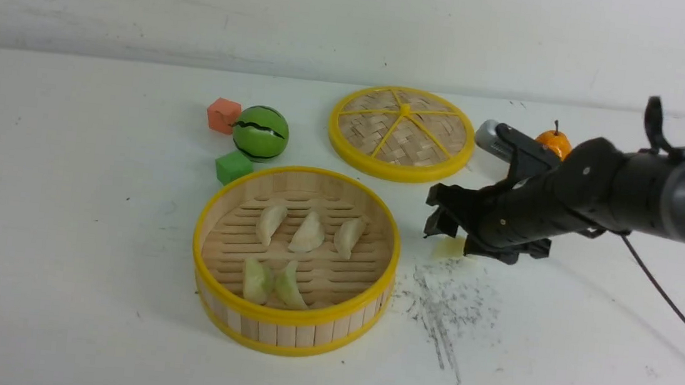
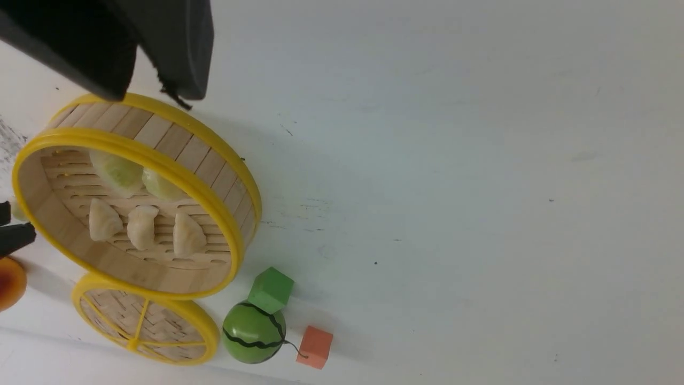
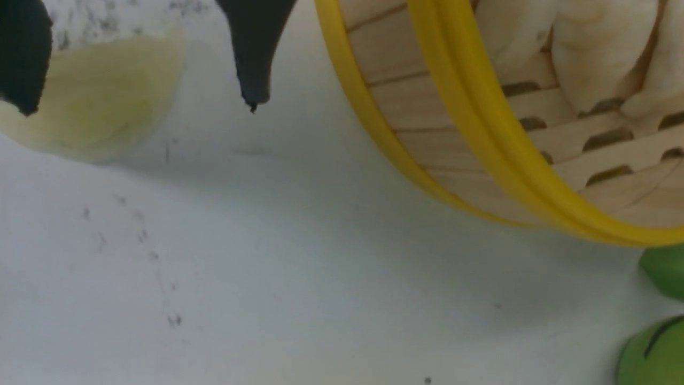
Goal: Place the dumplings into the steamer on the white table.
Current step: 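Reach for and grasp a dumpling lying on the table beside the steamer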
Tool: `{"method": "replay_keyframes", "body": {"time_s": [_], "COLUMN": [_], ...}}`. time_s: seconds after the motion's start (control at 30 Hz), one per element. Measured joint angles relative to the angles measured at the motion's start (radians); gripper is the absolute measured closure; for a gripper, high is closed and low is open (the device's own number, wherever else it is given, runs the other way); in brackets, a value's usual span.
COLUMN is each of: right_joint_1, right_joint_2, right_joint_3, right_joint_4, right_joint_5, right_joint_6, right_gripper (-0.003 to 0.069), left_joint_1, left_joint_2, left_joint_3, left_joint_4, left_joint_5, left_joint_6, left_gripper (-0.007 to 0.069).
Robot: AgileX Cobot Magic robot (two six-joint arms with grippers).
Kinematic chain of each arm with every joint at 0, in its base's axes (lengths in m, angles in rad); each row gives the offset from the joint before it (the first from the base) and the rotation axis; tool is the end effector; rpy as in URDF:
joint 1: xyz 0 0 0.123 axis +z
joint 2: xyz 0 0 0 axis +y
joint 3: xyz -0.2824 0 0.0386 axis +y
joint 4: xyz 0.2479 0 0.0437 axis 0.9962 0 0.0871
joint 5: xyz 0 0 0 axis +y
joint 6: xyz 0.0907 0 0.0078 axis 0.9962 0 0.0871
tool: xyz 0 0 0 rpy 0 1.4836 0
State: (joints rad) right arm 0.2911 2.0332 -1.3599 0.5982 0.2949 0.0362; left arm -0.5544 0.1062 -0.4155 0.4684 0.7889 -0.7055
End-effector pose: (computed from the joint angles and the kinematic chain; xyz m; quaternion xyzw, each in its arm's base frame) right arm 0.4191 0.1412 0.1716 0.1202 0.9221 0.2262 0.2901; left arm 0.0387 0.0104 0.2799 -0.0167 0.8097 -0.1344 0.5710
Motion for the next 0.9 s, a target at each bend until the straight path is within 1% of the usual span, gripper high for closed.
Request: {"method": "replay_keyframes", "body": {"time_s": [0.1, 0.2, 0.33, 0.4, 0.43, 0.47, 0.53, 0.57, 0.63, 0.67, 0.7, 0.8, 0.87, 0.9], "right_joint_1": [0.009, 0.011, 0.011, 0.010, 0.010, 0.010, 0.012, 0.012, 0.015, 0.015, 0.014, 0.013, 0.013, 0.013], "right_joint_2": [0.025, 0.045, 0.058, 0.064, 0.066, 0.066, 0.056, 0.053, 0.029, 0.028, 0.007, -0.024, -0.046, -0.051], "right_joint_3": [-0.014, -0.036, -0.046, -0.047, -0.047, -0.050, -0.054, -0.054, -0.050, -0.049, -0.047, -0.050, -0.065, -0.076], "right_joint_4": [-0.013, -0.057, -0.184, -0.258, -0.272, -0.320, -0.389, -0.395, -0.468, -0.468, -0.493, -0.503, -0.505, -0.505], "right_joint_5": [-0.057, -0.079, -0.070, -0.047, -0.040, -0.022, 0.039, 0.052, 0.145, 0.150, 0.172, 0.158, 0.117, 0.087], "right_joint_6": [0.001, 0.002, 0.002, 0.002, 0.002, 0.004, 0.015, 0.020, 0.055, 0.057, 0.086, 0.126, 0.169, 0.198], "right_gripper": [0.0186, 0.0206, 0.0246, 0.0272, 0.0277, 0.0295, 0.0319, 0.0321, 0.0335, 0.0335, 0.0339, 0.0340, 0.0333, 0.0315], "left_joint_1": [0.000, 0.000, 0.000, 0.000, 0.000, 0.000, 0.000, 0.000, 0.000, 0.000, 0.000, 0.000, 0.000, 0.000], "left_joint_2": [0.000, 0.000, 0.000, 0.000, 0.000, 0.000, 0.000, 0.000, 0.000, 0.000, 0.000, 0.000, 0.000, 0.000], "left_joint_3": [0.000, 0.001, 0.001, 0.001, 0.001, 0.001, 0.001, 0.001, 0.001, 0.001, 0.001, 0.001, 0.001, 0.001], "left_joint_4": [0.000, 0.000, 0.000, 0.000, 0.000, 0.000, 0.000, 0.000, 0.001, 0.001, 0.001, 0.001, 0.001, 0.001], "left_joint_5": [-0.001, -0.001, -0.001, -0.001, -0.001, -0.001, -0.001, -0.001, -0.001, -0.001, -0.001, -0.001, -0.001, -0.001], "left_joint_6": [0.000, 0.000, 0.000, 0.000, 0.000, 0.000, 0.000, 0.000, 0.000, 0.000, 0.000, 0.000, 0.000, 0.000], "left_gripper": [0.0491, 0.0488, 0.0484, 0.0484, 0.0484, 0.0482, 0.0481, 0.0481, 0.0481, 0.0481, 0.0481, 0.0480, 0.0480, 0.0480]}}
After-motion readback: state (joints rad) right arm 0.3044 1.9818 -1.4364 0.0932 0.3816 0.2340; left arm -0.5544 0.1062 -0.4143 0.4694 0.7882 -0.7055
